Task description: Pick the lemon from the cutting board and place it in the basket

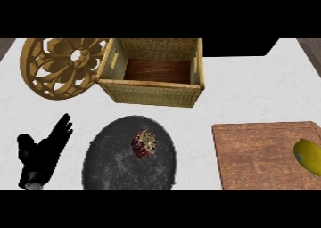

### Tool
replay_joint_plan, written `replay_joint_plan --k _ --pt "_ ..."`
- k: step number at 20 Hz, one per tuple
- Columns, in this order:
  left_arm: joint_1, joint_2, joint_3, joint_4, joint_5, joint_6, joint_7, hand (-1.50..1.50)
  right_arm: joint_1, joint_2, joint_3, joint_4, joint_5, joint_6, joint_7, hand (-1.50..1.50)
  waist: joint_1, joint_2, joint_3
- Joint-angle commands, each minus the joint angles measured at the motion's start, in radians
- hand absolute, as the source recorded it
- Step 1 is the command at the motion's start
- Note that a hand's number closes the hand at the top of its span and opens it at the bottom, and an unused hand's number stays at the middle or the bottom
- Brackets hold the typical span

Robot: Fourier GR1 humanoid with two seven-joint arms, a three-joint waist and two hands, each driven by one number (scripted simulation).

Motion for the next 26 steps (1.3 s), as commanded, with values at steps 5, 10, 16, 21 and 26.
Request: replay_joint_plan --k 5,10,16,21,26 --pt "0.065 -0.001 -0.011 0.084 -0.004 -0.023 0.053 0.0 0.094 0.186 0.045 -0.103 0.11 -0.085 -0.032 -1.5 0.001 0.011 -0.01" --pt "0.048 -0.032 -0.028 0.095 -0.028 -0.019 0.054 0.0 0.093 0.224 0.099 -0.112 0.205 -0.125 -0.023 -1.5 0.011 0.014 -0.012" --pt "0.033 -0.049 -0.021 0.076 -0.043 -0.004 0.07 0.0 0.126 0.284 0.185 -0.092 0.355 -0.189 -0.052 -1.5 0.016 0.015 -0.011" --pt "0.044 -0.05 -0.013 0.078 -0.039 -0.014 0.09 0.0 0.187 0.326 0.194 -0.084 0.424 -0.247 -0.13 -1.5 0.003 0.012 -0.011" --pt "0.113 -0.032 -0.017 0.031 -0.045 -0.034 0.082 0.0 0.194 0.357 0.24 -0.03 0.507 -0.303 -0.181 -1.5 0.018 0.012 -0.01"
